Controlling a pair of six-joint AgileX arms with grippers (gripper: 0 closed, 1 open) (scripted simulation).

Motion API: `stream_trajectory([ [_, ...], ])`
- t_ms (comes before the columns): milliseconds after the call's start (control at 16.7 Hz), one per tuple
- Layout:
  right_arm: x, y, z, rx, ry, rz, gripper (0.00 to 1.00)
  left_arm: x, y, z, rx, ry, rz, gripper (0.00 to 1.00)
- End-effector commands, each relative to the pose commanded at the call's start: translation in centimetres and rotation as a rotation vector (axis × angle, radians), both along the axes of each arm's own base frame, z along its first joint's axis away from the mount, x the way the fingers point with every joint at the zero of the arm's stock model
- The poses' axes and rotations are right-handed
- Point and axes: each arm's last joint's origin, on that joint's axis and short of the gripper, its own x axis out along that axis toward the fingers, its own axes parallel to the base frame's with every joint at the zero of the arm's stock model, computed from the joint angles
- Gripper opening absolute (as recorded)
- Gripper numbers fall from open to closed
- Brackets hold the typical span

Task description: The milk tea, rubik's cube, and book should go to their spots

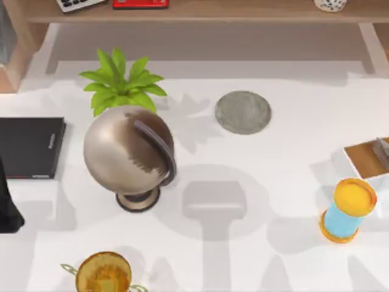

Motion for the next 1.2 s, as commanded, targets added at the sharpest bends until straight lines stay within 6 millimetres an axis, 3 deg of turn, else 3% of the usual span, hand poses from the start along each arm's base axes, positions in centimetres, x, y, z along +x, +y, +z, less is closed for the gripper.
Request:
stream_trajectory([
  [300, 0.2, 0.1, 1.2, -0.001, -0.011, -0.001, 1.00, 0.0, 0.0, 0.0, 0.000, 0.000, 0.000, 1.00],
  [600, 2.3, 0.6, 6.2, -0.003, -0.031, -0.006, 1.00, 0.0, 0.0, 0.0, 0.000, 0.000, 0.000, 1.00],
  [780, 5.6, 1.4, 9.5, -0.004, -0.036, -0.009, 1.00, 0.0, 0.0, 0.0, 0.000, 0.000, 0.000, 1.00],
  [960, 10.5, 2.8, 11.8, -0.006, -0.035, -0.010, 1.00, 0.0, 0.0, 0.0, 0.000, 0.000, 0.000, 1.00],
  [1200, 18.1, 5.5, 12.0, -0.008, -0.026, -0.013, 1.00, 0.0, 0.0, 0.0, 0.000, 0.000, 0.000, 1.00],
])
